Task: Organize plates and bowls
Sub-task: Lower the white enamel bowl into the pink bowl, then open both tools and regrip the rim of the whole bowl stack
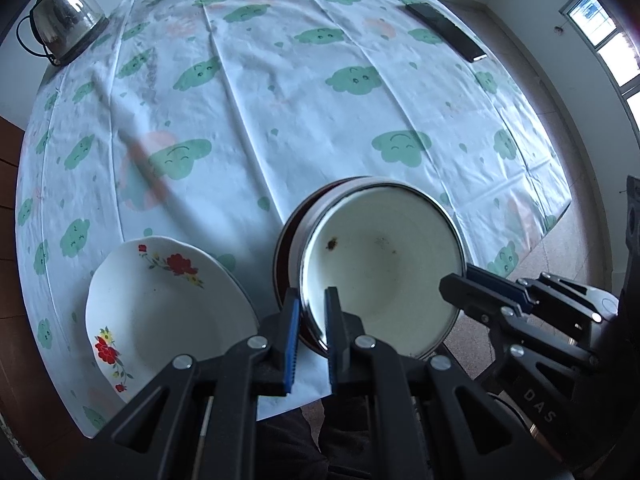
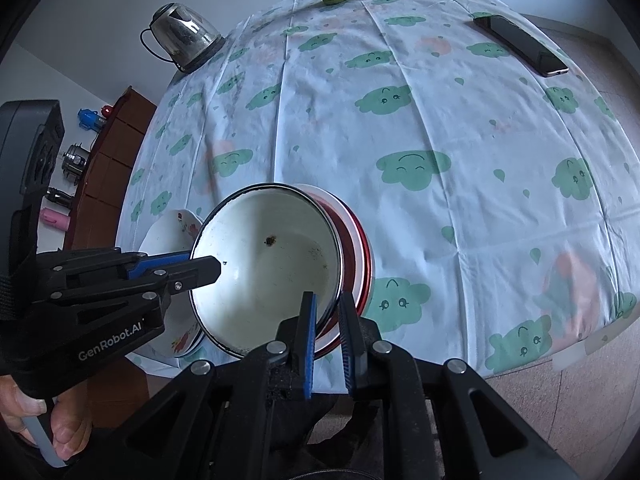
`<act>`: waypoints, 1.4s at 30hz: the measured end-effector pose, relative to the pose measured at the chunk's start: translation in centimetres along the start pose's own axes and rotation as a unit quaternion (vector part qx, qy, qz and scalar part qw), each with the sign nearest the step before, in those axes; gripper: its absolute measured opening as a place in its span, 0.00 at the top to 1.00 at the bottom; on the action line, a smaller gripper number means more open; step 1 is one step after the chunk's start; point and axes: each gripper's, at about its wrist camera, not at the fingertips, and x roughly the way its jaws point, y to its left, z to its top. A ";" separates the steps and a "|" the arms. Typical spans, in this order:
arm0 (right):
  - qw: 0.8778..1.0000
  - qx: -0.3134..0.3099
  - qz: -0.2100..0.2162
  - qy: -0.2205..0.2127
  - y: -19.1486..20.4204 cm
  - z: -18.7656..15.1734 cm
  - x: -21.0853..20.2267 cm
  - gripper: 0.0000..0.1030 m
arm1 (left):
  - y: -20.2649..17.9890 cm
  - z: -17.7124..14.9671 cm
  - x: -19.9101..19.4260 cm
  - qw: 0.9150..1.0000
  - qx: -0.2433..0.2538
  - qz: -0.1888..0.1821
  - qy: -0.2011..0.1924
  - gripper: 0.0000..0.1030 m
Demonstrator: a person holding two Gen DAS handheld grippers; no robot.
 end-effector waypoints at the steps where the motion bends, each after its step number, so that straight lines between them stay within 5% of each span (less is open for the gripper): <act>1: 1.000 0.001 0.000 0.000 0.0 0.0 0.1 0.86 | 0.0 0.0 0.0 1.000 0.000 0.001 0.000 0.92; 42: 0.999 -0.019 -0.035 -0.027 0.5 -0.1 0.4 0.86 | 0.1 -0.2 1.1 1.000 0.012 -0.004 -0.007 0.91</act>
